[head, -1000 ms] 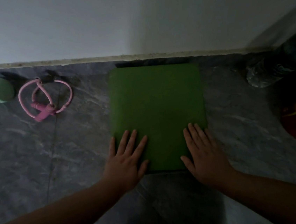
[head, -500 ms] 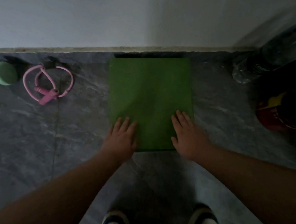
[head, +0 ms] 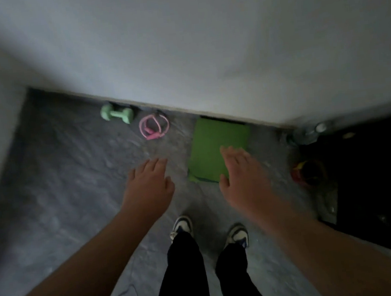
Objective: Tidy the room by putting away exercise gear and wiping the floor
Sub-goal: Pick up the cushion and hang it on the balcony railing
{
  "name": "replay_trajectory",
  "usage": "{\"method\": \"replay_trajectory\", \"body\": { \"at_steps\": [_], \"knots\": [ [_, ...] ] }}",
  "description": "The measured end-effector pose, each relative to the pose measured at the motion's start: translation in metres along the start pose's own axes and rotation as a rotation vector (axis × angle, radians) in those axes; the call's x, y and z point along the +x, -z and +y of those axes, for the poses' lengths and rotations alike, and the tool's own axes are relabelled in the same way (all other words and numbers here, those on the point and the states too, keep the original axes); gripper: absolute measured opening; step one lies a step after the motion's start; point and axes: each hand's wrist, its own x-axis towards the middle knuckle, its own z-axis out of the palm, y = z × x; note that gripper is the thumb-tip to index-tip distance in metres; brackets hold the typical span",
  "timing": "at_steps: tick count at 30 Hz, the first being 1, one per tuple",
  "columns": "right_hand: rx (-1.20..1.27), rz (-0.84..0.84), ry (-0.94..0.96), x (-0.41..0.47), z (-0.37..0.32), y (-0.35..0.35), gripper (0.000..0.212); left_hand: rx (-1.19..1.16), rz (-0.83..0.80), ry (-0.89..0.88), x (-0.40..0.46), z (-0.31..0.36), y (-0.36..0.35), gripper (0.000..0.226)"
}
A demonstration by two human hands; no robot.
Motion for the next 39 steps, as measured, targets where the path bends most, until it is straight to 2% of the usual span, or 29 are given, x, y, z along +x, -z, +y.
{"method": "replay_trajectory", "body": {
  "at_steps": [3,7,14,18,23,27,33,39],
  "knots": [
    [0.035,0.108,0.128,-0.038,-0.061,0.097,0.066,0.035,0.096,-0.012,-0.058,0.004,0.11,0.061],
    [-0.012,0.185,0.263,-0.082,-0.122,0.19,0.069,0.028,0.177,0.013,-0.118,0.0,0.212,0.067],
    [0.051,0.261,0.424,-0.122,-0.189,0.259,0.064,-0.012,0.372,0.136,-0.204,-0.017,0.293,0.069],
    [0.054,0.226,0.621,-0.135,-0.214,0.267,0.062,-0.023,0.423,0.307,-0.259,-0.022,0.29,0.07],
    [0.006,0.126,0.887,-0.146,-0.226,0.26,0.063,-0.098,0.502,0.627,-0.334,-0.005,0.256,0.068],
    [-0.004,0.063,1.082,-0.174,-0.227,0.254,0.062,-0.156,0.528,0.895,-0.404,0.032,0.218,0.063],
    [0.007,-0.082,1.305,-0.246,-0.236,0.227,0.061,-0.239,0.585,1.169,-0.506,0.096,0.181,0.064],
    [-0.122,-0.238,1.552,-0.34,-0.248,0.196,0.064,-0.314,0.64,1.485,-0.612,0.159,0.129,0.065]
  ]
}}
